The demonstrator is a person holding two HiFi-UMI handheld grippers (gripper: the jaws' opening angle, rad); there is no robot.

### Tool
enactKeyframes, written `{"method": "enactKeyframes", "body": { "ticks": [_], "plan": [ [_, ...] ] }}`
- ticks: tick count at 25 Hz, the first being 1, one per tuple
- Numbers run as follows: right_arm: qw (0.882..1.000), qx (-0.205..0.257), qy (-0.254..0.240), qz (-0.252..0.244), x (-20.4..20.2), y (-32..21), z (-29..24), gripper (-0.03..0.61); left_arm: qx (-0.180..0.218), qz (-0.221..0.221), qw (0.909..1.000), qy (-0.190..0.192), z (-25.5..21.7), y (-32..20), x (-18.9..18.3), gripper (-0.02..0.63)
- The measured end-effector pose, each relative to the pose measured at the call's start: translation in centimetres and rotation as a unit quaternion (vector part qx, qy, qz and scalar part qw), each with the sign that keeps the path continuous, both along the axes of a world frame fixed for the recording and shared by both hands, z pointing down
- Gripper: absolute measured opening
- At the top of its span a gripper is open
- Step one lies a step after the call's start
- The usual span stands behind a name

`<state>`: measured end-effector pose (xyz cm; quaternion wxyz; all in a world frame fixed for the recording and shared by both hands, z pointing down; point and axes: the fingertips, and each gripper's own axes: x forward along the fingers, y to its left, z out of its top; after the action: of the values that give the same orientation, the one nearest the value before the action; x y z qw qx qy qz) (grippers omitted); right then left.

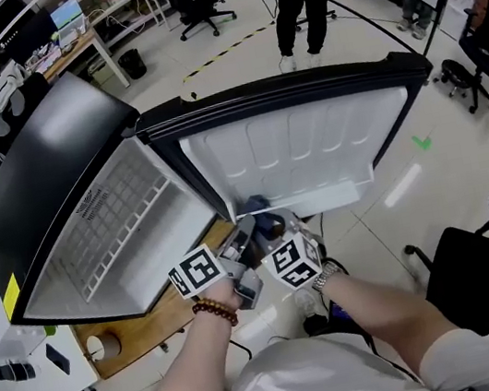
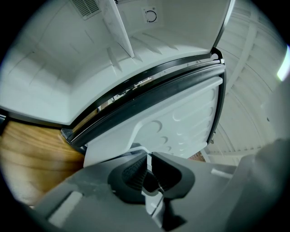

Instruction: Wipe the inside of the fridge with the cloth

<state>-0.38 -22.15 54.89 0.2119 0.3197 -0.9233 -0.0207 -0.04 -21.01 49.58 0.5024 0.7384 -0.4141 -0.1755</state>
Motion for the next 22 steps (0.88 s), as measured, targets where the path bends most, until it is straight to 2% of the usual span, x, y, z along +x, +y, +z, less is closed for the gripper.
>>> {"method": "enactKeyframes", "body": {
  "ticks": [8,11,14,22],
  "plan": [
    [1.0,0.004,0.009,0.017,0.3,-2.0,1.0,0.112,-0.003,0.003,1.0,-0.002,0.0,-0.2,-0.1,0.032],
    [0.999,0.002,0.011,0.032,1.4,-2.3,0.8,0.112,0.003,0.004,0.9998,-0.021,0.0,-0.2,-0.4,0.031],
    [0.999,0.0,0.012,0.044,2.6,-2.5,0.8,0.112,0.002,0.0,1.0,0.007,-0.1,-0.3,-0.1,0.028],
    [0.995,-0.004,0.023,0.094,8.0,-3.7,1.4,0.112,0.004,-0.002,0.9999,0.01,-0.1,-0.5,-0.2,0.025]
  ]
}}
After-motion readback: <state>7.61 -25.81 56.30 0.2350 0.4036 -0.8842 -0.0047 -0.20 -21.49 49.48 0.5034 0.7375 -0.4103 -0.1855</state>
